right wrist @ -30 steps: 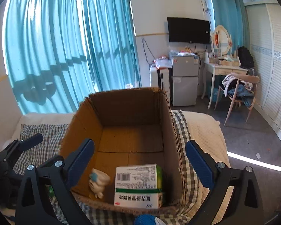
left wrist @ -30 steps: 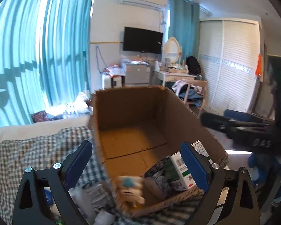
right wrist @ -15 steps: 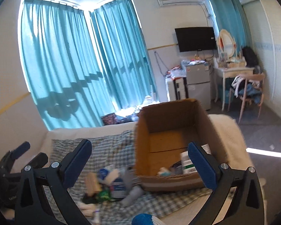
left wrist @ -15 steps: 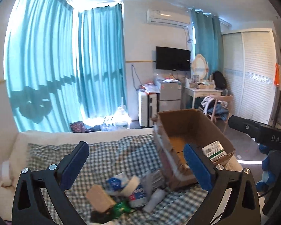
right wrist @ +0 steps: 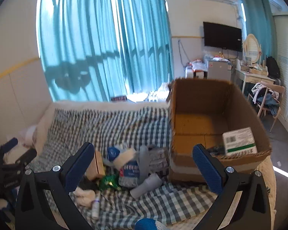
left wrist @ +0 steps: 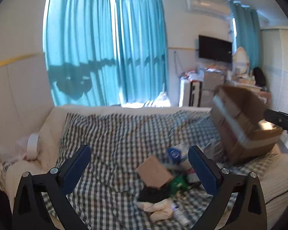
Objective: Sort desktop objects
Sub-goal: 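Grasp the white cloth with the left gripper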
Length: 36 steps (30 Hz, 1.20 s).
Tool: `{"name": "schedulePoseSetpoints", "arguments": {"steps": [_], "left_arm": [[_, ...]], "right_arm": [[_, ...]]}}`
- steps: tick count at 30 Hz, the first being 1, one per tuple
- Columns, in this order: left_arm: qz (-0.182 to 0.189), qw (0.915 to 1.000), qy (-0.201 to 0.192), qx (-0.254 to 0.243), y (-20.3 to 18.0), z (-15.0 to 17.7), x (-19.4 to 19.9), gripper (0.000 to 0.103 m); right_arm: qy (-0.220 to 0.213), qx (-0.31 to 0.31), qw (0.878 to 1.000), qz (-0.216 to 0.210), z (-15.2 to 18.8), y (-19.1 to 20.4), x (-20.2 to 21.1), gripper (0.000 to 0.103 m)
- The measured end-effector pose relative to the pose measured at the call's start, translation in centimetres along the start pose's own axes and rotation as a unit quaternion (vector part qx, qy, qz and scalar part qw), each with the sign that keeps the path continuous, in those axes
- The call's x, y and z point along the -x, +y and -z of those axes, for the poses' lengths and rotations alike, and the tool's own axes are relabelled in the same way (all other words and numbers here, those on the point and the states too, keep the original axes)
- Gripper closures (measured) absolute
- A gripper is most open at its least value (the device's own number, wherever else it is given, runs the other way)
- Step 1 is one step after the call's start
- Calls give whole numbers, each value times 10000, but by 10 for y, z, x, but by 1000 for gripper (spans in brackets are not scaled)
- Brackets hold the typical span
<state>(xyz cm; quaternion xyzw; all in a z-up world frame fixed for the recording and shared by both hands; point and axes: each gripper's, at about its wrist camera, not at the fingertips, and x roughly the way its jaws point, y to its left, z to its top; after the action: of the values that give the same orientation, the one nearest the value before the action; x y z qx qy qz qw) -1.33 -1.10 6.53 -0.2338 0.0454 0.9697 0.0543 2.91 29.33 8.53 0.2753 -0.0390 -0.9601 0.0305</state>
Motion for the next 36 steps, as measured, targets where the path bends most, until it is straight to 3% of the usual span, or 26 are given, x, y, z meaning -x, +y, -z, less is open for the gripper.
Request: {"name": "schedulePoseSetpoints", "arguments": {"steps": [7, 12, 14, 18, 21, 22, 23, 24, 26, 30, 36], "left_arm": [[175, 9937, 1034, 398, 11, 80, -82, 0], [481, 9844, 1612, 514, 5, 118, -108, 0], [698, 9762, 1978, 556, 0, 131, -121, 0], [839, 9653, 2369, 709, -4, 150, -134, 0], [925, 9632, 2422, 708, -9, 156, -138, 2], [1014, 9622, 2436, 680, -12, 157, -138, 8], [1135, 9586, 2542, 596, -17, 159, -140, 23], [1182, 9556, 2653, 504, -21, 160, -141, 47], [1018, 9551, 2771, 256, -27, 162, -142, 68], [1111, 9550, 2703, 500, -21, 159, -136, 77], [1015, 9622, 2416, 743, -7, 147, -126, 80]], "right_arm": [[636, 546, 9961, 256, 29, 3, -58, 0], [492, 1143, 9906, 575, 45, 10, -76, 0], [426, 1426, 9865, 678, 47, 20, -81, 0], [405, 1657, 9841, 488, 53, 32, -80, 0], [166, 2069, 9777, 328, 57, 47, -67, 0], [145, 2172, 9755, 310, 59, 51, -66, 0], [158, 2239, 9740, 293, 61, 55, -67, 0], [215, 2270, 9733, 254, 63, 56, -68, 0], [427, 2179, 9750, 124, 67, 55, -74, 0], [941, 1868, 9779, -7, 71, 50, -94, 0], [1171, 1536, 9811, -68, 64, 52, -130, 0]]}}
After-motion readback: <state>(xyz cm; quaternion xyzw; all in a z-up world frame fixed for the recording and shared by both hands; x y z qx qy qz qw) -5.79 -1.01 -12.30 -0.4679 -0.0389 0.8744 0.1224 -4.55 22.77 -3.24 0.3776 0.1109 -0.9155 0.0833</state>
